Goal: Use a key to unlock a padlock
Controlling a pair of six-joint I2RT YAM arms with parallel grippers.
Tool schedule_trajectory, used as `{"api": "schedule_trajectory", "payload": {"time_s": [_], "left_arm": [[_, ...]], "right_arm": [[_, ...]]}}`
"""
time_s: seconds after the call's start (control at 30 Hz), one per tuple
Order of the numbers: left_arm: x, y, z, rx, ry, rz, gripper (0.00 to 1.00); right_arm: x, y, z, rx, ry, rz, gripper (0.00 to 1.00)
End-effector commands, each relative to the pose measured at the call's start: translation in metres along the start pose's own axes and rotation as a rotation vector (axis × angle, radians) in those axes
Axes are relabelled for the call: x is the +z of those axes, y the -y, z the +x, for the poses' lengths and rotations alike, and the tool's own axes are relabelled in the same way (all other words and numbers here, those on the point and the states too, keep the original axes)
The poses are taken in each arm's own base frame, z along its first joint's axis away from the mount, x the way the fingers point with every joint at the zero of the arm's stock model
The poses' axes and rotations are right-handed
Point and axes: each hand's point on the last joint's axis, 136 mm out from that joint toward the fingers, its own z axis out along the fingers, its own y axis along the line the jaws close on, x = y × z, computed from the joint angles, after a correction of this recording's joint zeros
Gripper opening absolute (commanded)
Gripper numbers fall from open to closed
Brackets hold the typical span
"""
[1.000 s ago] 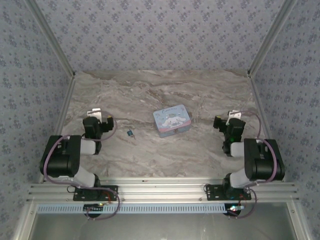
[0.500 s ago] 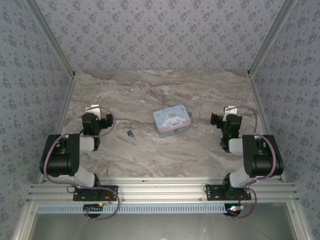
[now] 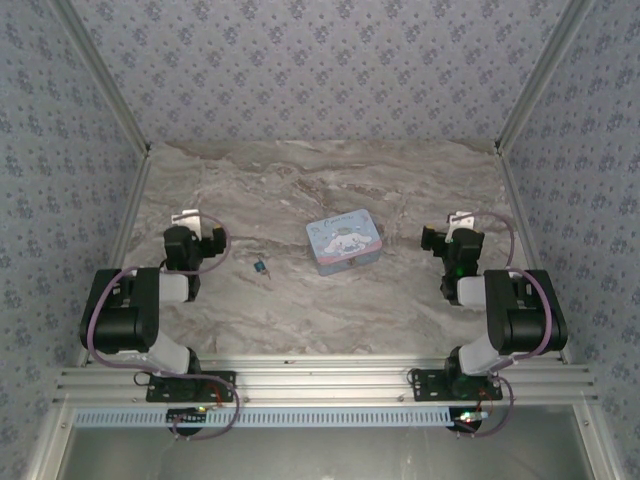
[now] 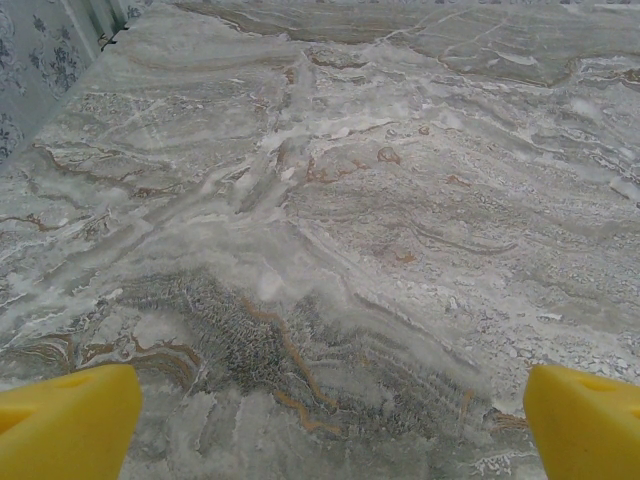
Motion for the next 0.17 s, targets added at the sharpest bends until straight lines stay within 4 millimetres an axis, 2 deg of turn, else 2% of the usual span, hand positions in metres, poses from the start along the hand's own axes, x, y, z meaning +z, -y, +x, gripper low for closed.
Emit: {"api": "schedule_trajectory", "payload": {"time_s": [0.0, 0.13], "left_arm": [[0.0009, 0.0014, -0.009, 0.0, 0.022, 0.011, 0.98], [0.0009, 0.0014, -0.0093, -0.001, 0.022, 0.012, 0.98]], "right_arm": [[0.004, -0.006, -0.0052, -0.022, 0.003, -0.035, 1.0], [0.0035, -0.0054, -0.005, -0.012, 0.002, -0.047, 1.0]]}}
